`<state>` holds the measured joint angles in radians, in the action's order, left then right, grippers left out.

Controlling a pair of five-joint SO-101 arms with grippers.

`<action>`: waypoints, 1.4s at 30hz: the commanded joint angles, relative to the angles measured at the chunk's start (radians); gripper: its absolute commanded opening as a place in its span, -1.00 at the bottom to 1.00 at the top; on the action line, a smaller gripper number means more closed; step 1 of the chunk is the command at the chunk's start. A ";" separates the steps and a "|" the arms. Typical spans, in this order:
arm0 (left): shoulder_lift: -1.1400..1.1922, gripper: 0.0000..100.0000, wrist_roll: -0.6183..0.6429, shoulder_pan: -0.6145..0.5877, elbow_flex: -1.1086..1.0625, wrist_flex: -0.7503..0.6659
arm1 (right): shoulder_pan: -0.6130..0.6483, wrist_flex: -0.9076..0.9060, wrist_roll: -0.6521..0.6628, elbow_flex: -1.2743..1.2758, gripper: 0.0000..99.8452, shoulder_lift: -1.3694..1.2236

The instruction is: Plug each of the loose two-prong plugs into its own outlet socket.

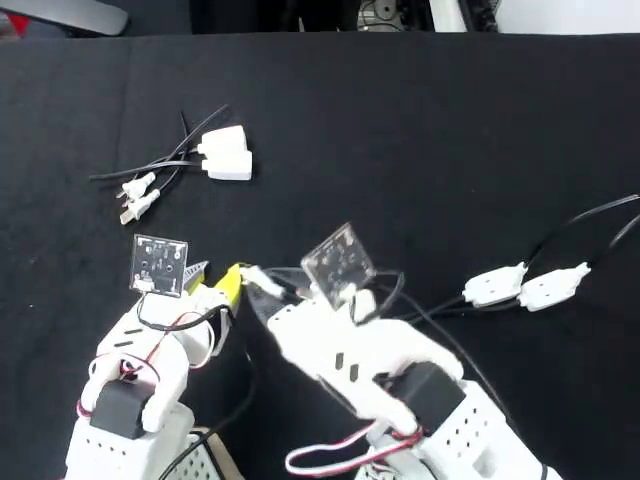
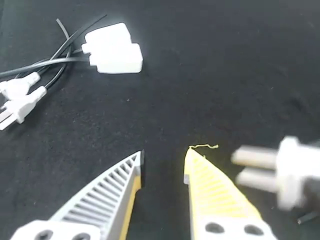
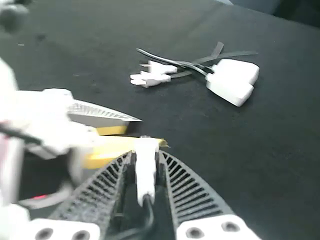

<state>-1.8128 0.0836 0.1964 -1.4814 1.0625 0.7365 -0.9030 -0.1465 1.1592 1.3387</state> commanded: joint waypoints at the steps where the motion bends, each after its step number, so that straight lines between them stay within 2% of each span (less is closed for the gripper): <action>1: -0.011 -0.70 -0.100 -0.053 0.108 0.083 | -0.095 -0.120 0.003 -0.176 -0.98 -0.116; 7: 0.002 -0.65 -0.203 -0.237 0.305 0.203 | -0.203 -0.261 0.127 -0.367 -0.98 -0.501; 11: 0.137 -0.61 -0.210 -0.312 0.309 0.170 | -0.247 -0.321 0.245 -0.455 -0.98 -0.676; 14: 0.344 -0.62 -0.213 -0.308 0.340 0.150 | -0.267 -0.322 0.250 -0.475 -0.98 -0.734; 17: 0.532 -0.62 -0.282 -0.245 0.372 0.158 | -0.318 -0.276 0.258 -0.469 -0.98 -0.759; 22: 0.667 -0.61 -0.408 -0.159 0.349 0.192 | -0.396 -0.181 0.259 -0.443 -0.98 -0.808; 24: 0.671 -0.61 -0.459 -0.189 0.331 0.167 | -0.399 -0.169 0.259 -0.446 -0.98 -0.839; 29: 0.680 -0.60 -0.574 -0.352 0.292 0.048 | -0.400 -0.132 0.259 -0.449 -0.98 -0.900; 31: 0.680 -0.57 -0.601 -0.374 0.271 0.032 | -0.400 -0.127 0.259 -0.449 -0.98 -0.909; 35: 0.680 -0.56 -0.589 -0.285 0.193 0.028 | -0.400 -0.127 0.259 -0.449 -0.98 -0.908; 38: 0.680 -0.56 -0.499 -0.232 0.174 0.011 | -0.402 -0.129 0.259 -0.449 -0.98 -0.908; 42: 0.681 -0.56 -0.442 -0.196 0.156 -0.049 | -0.402 -0.132 0.259 -0.449 -0.98 -0.909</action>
<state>-1.1362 -0.3997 -0.0292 -1.3249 1.0564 0.3483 -1.0457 0.1051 0.7403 0.4304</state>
